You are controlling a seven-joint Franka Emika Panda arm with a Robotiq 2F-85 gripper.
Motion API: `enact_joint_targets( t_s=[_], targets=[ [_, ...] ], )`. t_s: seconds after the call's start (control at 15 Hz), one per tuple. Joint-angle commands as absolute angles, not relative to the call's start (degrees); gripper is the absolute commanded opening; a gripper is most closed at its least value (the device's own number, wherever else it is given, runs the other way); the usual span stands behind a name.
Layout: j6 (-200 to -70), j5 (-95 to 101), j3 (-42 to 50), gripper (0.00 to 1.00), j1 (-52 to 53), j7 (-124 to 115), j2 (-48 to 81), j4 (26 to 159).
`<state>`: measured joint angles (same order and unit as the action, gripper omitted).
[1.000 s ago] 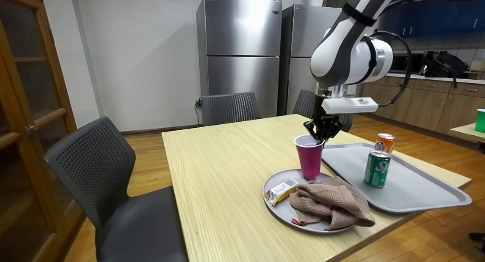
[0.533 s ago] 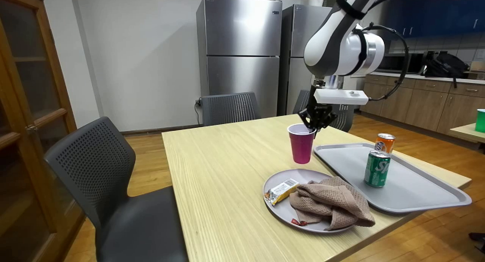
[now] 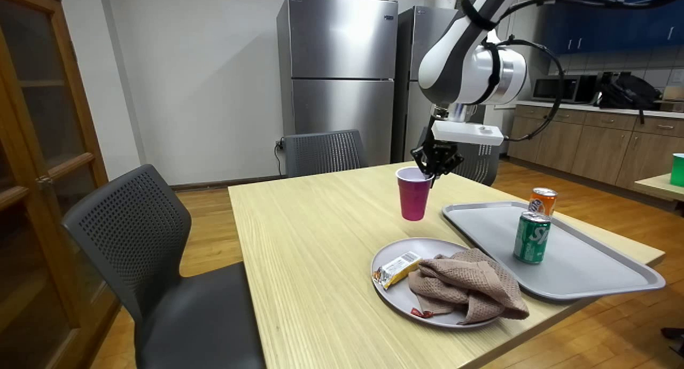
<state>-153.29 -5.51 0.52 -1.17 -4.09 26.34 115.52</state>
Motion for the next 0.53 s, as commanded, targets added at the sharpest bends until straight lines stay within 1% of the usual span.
enact_joint_targets(
  t_s=[0.0,0.47],
  targets=[
    [-152.2,-8.9,-2.2,0.01,-3.6,-0.9,30.4,110.5],
    [-151.9,-9.4,-3.8,0.01,-4.7,1.2,35.1,106.7]
  ],
)
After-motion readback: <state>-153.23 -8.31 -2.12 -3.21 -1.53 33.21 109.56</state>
